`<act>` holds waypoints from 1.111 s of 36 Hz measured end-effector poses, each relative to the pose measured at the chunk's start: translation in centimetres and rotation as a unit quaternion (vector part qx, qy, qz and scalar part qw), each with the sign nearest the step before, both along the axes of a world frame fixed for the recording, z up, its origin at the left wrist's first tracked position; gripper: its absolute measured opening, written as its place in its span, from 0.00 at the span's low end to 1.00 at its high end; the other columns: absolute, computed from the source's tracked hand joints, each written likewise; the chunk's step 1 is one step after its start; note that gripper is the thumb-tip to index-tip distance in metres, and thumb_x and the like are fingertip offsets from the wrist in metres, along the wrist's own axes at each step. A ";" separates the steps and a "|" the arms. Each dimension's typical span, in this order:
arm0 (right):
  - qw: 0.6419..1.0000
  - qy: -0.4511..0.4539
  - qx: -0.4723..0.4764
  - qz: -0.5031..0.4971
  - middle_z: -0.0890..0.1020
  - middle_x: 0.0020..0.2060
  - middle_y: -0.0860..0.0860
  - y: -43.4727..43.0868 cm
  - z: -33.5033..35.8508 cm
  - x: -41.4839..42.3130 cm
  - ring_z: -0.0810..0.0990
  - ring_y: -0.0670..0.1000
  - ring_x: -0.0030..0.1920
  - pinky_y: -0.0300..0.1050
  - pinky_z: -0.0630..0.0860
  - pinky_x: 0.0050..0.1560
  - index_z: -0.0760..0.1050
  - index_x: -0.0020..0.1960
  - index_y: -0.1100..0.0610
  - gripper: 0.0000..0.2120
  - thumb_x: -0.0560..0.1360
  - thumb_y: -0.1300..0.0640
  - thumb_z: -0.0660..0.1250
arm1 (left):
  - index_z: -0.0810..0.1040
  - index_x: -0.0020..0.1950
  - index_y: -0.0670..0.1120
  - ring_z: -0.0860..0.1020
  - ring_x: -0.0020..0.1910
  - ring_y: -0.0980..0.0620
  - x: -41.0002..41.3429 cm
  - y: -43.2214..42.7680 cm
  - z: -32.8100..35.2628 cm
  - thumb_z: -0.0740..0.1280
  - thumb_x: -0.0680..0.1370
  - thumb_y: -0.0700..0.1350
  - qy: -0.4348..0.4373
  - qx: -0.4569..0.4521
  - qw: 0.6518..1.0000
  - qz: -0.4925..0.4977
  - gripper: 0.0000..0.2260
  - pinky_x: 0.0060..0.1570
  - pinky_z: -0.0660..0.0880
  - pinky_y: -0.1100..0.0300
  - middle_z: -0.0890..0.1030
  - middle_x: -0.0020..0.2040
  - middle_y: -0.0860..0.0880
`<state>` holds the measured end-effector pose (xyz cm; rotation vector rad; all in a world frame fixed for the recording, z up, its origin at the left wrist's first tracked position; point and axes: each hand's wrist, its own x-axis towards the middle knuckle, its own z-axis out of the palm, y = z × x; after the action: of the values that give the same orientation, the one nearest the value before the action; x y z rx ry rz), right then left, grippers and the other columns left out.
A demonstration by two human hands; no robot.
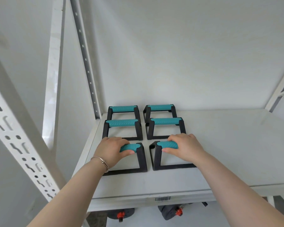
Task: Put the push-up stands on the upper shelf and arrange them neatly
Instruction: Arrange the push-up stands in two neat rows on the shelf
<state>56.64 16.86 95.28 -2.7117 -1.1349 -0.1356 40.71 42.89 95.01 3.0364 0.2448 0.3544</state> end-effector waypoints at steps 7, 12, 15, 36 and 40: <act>0.999 0.008 -0.023 -0.034 0.76 0.43 0.43 0.7 0.8 -1.5 0.73 0.49 0.44 0.48 0.70 0.54 0.72 0.52 0.48 0.29 0.70 0.25 0.53 | 0.75 0.60 0.56 0.77 0.50 0.52 0.4 -2.1 0.6 0.50 0.71 0.74 0.034 0.025 0.998 0.047 0.30 0.48 0.69 0.58 0.80 0.52 0.56; 0.999 -0.030 -0.029 -0.030 0.73 0.41 0.42 1.0 0.7 -1.6 0.73 0.48 0.45 0.49 0.69 0.54 0.73 0.52 0.48 0.29 0.71 0.25 0.51 | 0.75 0.60 0.57 0.78 0.47 0.52 0.5 -2.0 0.5 0.51 0.71 0.74 0.014 0.045 0.997 0.058 0.29 0.38 0.66 0.59 0.81 0.50 0.57; 0.999 -0.038 -0.027 -0.026 0.73 0.41 0.42 1.1 0.5 -1.3 0.74 0.49 0.47 0.50 0.69 0.54 0.73 0.52 0.47 0.30 0.71 0.24 0.50 | 0.76 0.59 0.57 0.78 0.46 0.53 0.7 -1.5 0.4 0.51 0.71 0.74 0.006 0.040 0.998 0.051 0.30 0.37 0.69 0.60 0.81 0.49 0.57; 0.999 -0.024 0.000 -0.030 0.76 0.39 0.43 1.1 -0.3 -0.4 0.74 0.49 0.46 0.48 0.68 0.53 0.74 0.47 0.45 0.29 0.69 0.23 0.51 | 0.78 0.58 0.57 0.77 0.46 0.52 1.2 -2.1 0.6 0.51 0.71 0.74 0.005 0.047 0.996 0.075 0.30 0.36 0.66 0.59 0.81 0.48 0.55; 0.999 -0.026 0.003 -0.028 0.76 0.39 0.43 1.1 -0.4 -0.3 0.73 0.48 0.45 0.48 0.67 0.52 0.74 0.47 0.45 0.29 0.69 0.23 0.51 | 0.78 0.58 0.57 0.77 0.44 0.52 1.2 -1.9 0.3 0.51 0.71 0.74 0.003 0.043 0.996 0.074 0.30 0.33 0.65 0.59 0.81 0.47 0.56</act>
<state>56.39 17.97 94.92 -2.7504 -1.0691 -0.2180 41.95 41.00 95.35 3.1116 0.4671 0.3752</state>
